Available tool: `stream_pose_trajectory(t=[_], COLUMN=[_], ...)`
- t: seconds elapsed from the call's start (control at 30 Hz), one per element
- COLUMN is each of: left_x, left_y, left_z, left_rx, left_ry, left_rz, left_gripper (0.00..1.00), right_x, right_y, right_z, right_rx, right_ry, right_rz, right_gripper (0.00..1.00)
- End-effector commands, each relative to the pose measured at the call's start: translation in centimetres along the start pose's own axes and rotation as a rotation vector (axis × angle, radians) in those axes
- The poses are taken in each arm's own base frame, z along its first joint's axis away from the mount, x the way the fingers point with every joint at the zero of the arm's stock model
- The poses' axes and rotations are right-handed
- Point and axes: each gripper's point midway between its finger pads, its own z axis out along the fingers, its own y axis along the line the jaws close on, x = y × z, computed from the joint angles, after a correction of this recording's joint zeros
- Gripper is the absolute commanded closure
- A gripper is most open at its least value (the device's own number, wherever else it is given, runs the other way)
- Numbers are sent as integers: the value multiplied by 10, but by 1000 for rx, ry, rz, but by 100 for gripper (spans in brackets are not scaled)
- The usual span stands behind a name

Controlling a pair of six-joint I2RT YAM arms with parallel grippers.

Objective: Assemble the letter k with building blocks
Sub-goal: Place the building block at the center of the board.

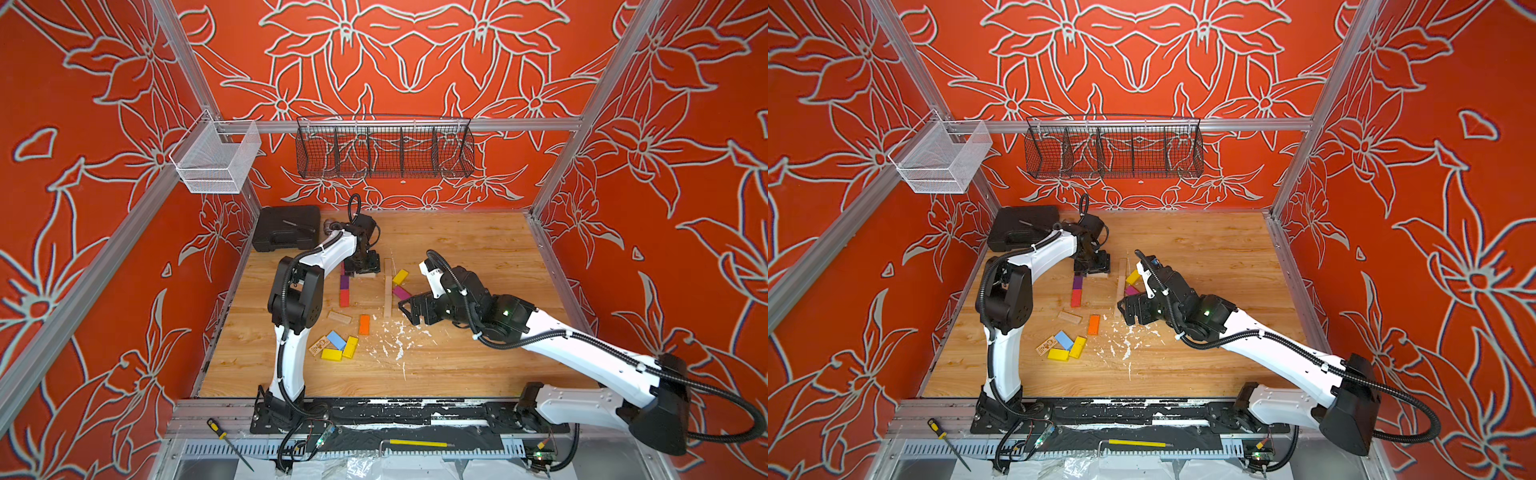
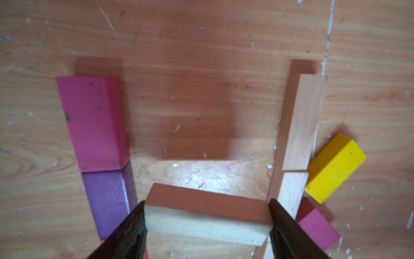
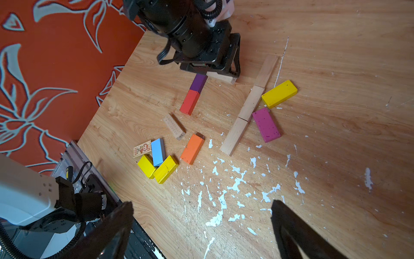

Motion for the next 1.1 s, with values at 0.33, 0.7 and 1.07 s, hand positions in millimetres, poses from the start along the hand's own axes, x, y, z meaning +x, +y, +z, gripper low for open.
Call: stream_pose_trajectory(t=[0.33, 0.7, 1.07], left_x=[1, -7, 45], left_y=[-1, -39, -25], left_z=[8, -100, -89], left_rx=[-17, 193, 215], left_ry=[54, -150, -8], left_rz=[-40, 444, 1166], left_gripper=[14, 13, 11], right_x=[4, -1, -19], right_y=[-11, -11, -23], right_z=[-8, -11, -26], right_rx=[38, 45, 113], right_ry=[-16, -35, -136], right_rz=[16, -9, -57], right_gripper=[2, 2, 2])
